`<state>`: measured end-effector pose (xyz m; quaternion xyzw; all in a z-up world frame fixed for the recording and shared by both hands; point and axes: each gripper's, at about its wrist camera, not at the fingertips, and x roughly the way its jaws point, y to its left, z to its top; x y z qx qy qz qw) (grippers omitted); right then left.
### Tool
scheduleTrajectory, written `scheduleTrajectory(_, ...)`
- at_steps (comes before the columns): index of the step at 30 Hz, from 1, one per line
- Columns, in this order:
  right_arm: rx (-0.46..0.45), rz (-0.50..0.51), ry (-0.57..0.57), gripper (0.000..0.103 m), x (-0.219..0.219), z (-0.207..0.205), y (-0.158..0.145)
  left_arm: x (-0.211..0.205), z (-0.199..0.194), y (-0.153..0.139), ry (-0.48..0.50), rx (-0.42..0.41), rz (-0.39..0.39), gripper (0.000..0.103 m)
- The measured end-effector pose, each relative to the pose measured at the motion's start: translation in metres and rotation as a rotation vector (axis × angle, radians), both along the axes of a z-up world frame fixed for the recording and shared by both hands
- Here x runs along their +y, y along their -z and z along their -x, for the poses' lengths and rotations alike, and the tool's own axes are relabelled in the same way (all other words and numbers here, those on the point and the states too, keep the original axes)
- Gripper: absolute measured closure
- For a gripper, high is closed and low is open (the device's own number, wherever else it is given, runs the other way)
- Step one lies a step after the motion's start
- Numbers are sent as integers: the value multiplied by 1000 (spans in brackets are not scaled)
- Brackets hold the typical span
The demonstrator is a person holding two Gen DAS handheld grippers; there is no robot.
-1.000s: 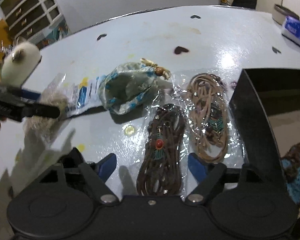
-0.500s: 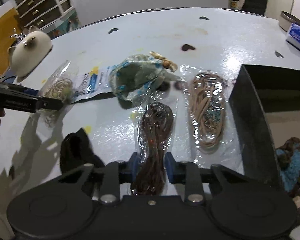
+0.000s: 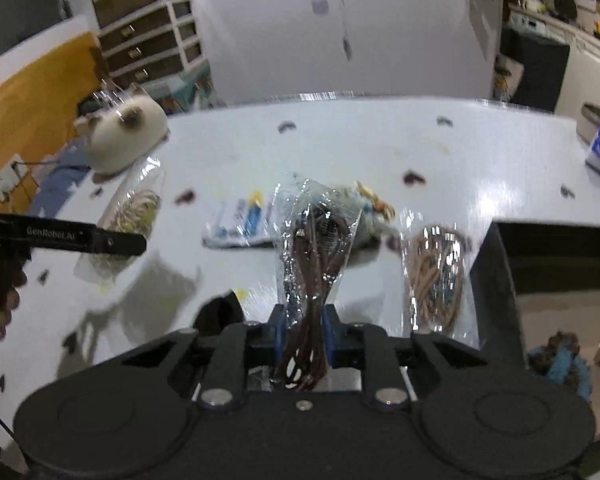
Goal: Organize soft objects
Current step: 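Grasp the bag of beige cords with the left tool while the right grasps the brown cord bag, then lower both bags into the black box and open both tools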
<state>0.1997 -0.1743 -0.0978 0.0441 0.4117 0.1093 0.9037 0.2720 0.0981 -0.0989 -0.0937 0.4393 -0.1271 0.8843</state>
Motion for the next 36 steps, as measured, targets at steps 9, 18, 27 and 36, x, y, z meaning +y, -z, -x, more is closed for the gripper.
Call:
scheduleTrajectory(9,-85,-69,-7,84,-34,17,-28,-43,34,-39,-30,-95,57,40)
scheduleTrajectory(18,-115,-69,-12,84,-100,35,-42,-115,59,-55,-47,-122,71,40)
scheduleTrajectory(27,-65,-40,-10,83,-177,32,-32,-187,67,-57,-12,-129,73,40)
scheduleTrajectory(36,96,-10,-37,83,-221,17,13,-239,56,-59,99,-130,55,40)
